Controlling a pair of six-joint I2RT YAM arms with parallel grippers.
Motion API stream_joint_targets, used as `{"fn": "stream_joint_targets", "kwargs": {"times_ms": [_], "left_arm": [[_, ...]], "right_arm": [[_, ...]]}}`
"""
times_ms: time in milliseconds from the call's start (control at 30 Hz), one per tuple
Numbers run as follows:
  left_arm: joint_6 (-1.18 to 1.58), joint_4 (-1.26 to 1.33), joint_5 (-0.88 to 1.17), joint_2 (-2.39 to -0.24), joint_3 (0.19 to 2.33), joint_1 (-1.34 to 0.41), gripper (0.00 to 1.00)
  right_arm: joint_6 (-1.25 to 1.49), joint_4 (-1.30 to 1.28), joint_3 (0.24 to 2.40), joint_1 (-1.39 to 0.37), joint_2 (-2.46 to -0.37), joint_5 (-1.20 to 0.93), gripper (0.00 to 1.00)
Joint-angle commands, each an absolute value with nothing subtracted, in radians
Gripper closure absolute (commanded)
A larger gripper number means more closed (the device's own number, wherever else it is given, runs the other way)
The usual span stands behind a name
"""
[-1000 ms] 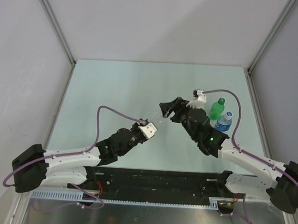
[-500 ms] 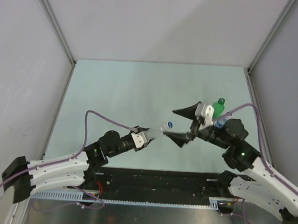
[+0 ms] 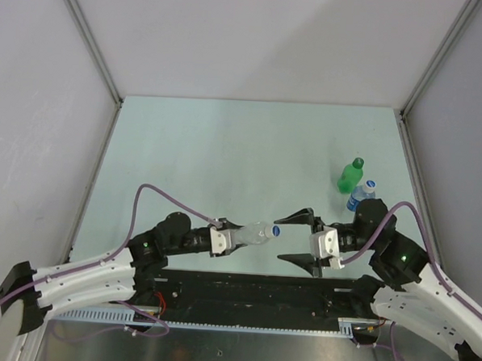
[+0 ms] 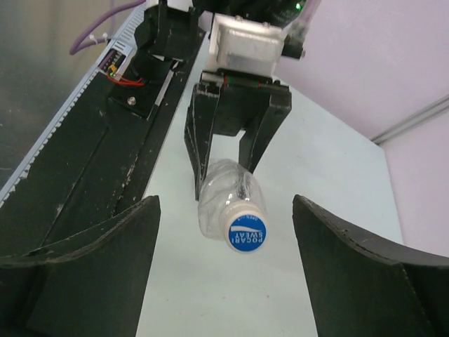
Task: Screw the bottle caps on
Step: Screw the bottle cap onto the plastic bottle.
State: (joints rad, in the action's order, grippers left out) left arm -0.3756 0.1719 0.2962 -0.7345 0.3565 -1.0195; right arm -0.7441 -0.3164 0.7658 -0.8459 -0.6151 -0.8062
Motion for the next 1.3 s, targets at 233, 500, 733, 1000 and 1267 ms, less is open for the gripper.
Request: {"fn": "stream_joint_targets", "kwargs": {"times_ms": [233, 500, 733, 1000, 1267], "left_arm": [[-0.411, 0.152, 0.365, -0.701, 0.388, -1.014, 1.00], [-0.412, 0.150, 0.367, -0.688, 0.388, -1.014, 1.00], [-0.390, 0.181, 0.227, -0.715, 0.421, -1.014, 1.00], [-0.378, 0.351, -0.032, -0.775, 0.446, -1.016, 1.00], [-0.351, 0.511, -0.299, -0.965, 0.505, -1.032, 1.00]], "right_arm": [[-0.771, -0.318, 0.762, -0.844, -0.689, -0.714, 0.35], [-0.743, -0.302, 0.762, -0.845, -0.700, -0.700, 0.66], [-0.580, -0.220, 0.762, -0.846, -0.747, -0.680, 0.84], [0.139, 0.038, 0.762, -0.848, -0.932, -0.305, 1.00], [0.610, 0.035, 0.762, -0.950, -1.057, 0.339, 1.00]]}}
